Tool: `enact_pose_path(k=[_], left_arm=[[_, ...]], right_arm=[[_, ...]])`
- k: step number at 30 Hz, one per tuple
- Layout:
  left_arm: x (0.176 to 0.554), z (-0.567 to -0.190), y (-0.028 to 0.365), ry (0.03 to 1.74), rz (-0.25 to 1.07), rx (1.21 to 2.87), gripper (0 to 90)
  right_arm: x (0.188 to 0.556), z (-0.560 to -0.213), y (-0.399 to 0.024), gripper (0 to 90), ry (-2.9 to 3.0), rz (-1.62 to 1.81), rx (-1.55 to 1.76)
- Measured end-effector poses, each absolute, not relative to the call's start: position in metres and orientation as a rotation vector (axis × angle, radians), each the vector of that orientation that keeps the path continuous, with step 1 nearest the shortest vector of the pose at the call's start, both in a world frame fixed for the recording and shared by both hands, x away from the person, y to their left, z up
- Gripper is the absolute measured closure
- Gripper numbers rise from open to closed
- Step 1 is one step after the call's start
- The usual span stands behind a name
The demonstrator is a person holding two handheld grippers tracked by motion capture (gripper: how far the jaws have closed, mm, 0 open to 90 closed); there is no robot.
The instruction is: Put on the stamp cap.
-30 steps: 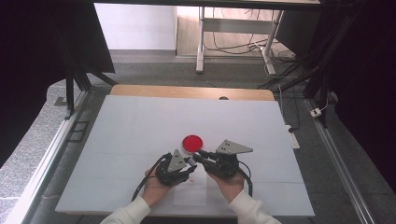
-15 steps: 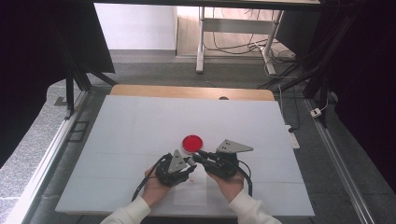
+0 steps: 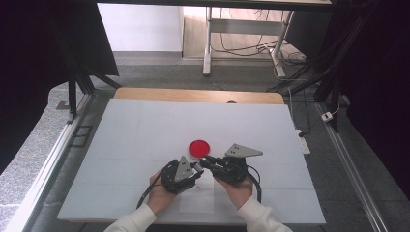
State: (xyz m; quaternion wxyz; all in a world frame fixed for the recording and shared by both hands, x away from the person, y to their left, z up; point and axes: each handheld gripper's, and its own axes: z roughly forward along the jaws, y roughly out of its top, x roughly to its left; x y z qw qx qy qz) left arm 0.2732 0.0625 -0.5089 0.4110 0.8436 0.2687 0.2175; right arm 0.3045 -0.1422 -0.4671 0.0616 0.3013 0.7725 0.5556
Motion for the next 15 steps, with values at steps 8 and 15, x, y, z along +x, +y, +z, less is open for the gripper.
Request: enact_pose_path(k=[8,15], left_arm=[[0.2735,-0.5102,0.0613,0.677,0.550,2.147,64.2],[0.2729,-0.5099,0.0599,0.677,0.565,2.165,64.2]], right_arm=[[0.3053,-0.4713,-0.1401,75.8,2.366,1.651,0.928],[0.3053,-0.4740,-0.1381,75.9,2.384,1.628,0.932]])
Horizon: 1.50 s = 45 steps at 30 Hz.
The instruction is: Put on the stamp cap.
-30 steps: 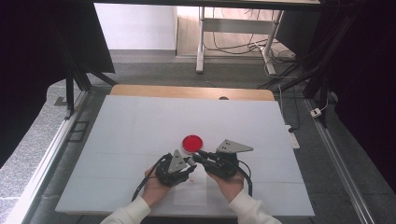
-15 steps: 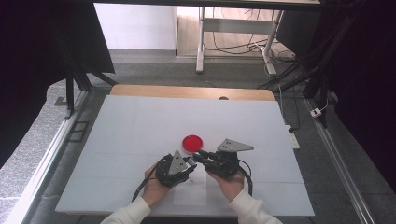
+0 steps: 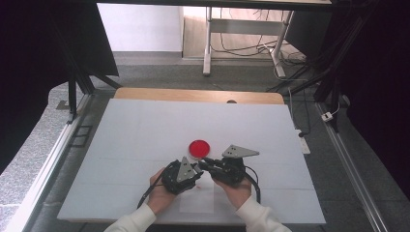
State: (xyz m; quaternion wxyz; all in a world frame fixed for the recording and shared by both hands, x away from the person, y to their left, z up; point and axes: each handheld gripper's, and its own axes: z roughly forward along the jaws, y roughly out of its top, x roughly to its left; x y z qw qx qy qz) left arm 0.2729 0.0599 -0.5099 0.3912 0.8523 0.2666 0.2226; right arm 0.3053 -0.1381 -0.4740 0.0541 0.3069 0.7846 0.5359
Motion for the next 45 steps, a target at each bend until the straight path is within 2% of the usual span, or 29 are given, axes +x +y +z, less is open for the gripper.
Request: enact_pose_path(k=[23,35,45], left_arm=[[0.2738,-0.5120,0.0615,0.670,0.590,2.153,62.7],[0.2759,-0.5141,0.0604,0.671,0.562,2.169,53.3],[0.2800,-0.5160,0.0652,0.724,0.514,2.199,39.9]], right_arm=[[0.3071,-0.4736,-0.1411,75.7,2.371,1.662,0.934],[0.3072,-0.4744,-0.1401,75.7,2.370,1.653,0.914],[0.3101,-0.4726,-0.1448,75.7,2.359,1.660,0.926]])
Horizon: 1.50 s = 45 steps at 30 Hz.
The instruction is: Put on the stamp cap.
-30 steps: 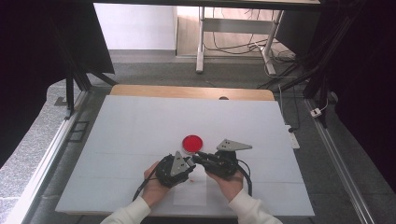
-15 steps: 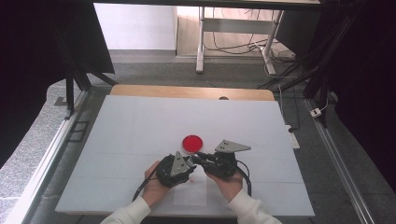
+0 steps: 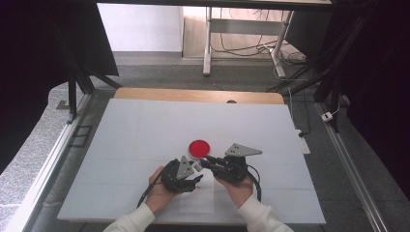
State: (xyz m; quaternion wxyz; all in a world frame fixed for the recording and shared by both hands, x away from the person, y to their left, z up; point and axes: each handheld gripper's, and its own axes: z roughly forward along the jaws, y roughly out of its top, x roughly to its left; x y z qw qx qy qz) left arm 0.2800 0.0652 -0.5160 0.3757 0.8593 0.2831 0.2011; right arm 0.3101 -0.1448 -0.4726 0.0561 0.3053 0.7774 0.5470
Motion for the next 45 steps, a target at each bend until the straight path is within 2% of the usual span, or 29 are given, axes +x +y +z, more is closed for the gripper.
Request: enact_pose_path(k=[10,22,45], left_arm=[[0.279,-0.512,0.083,0.770,0.474,2.192,35.9],[0.273,-0.501,0.123,0.849,0.375,2.117,34.9],[0.244,-0.506,0.187,0.966,0.426,2.047,34.7]], right_arm=[[0.314,-0.472,-0.149,75.7,2.351,1.640,0.934],[0.319,-0.471,-0.157,75.7,2.327,1.605,0.909],[0.330,-0.465,-0.175,75.6,2.270,1.555,0.887]])
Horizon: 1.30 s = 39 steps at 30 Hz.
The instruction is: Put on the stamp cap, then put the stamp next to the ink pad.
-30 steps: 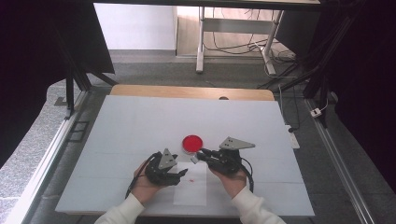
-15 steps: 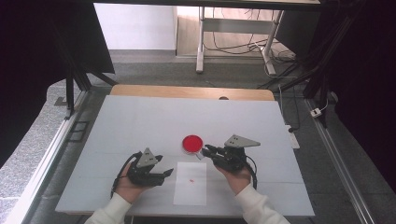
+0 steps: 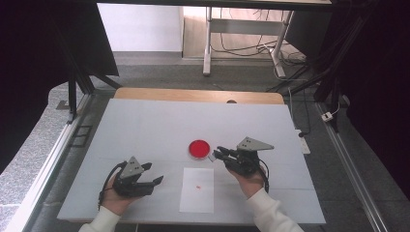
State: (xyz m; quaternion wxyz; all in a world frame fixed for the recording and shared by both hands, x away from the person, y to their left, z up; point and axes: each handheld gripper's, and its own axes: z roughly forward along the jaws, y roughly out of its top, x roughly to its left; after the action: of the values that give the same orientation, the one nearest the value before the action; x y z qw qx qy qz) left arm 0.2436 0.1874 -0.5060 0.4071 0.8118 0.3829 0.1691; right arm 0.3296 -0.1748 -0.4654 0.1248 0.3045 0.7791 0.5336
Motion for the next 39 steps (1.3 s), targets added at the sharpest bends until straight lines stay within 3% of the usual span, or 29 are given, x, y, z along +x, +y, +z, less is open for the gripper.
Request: enact_pose_path(k=[14,39], left_arm=[[0.235,-0.516,0.209,1.017,0.439,2.039,34.7],[0.237,-0.520,0.209,1.011,0.447,2.052,34.1]], right_arm=[[0.340,-0.458,-0.182,75.6,2.251,1.510,0.840],[0.373,-0.466,-0.178,75.3,2.272,1.401,0.857]])
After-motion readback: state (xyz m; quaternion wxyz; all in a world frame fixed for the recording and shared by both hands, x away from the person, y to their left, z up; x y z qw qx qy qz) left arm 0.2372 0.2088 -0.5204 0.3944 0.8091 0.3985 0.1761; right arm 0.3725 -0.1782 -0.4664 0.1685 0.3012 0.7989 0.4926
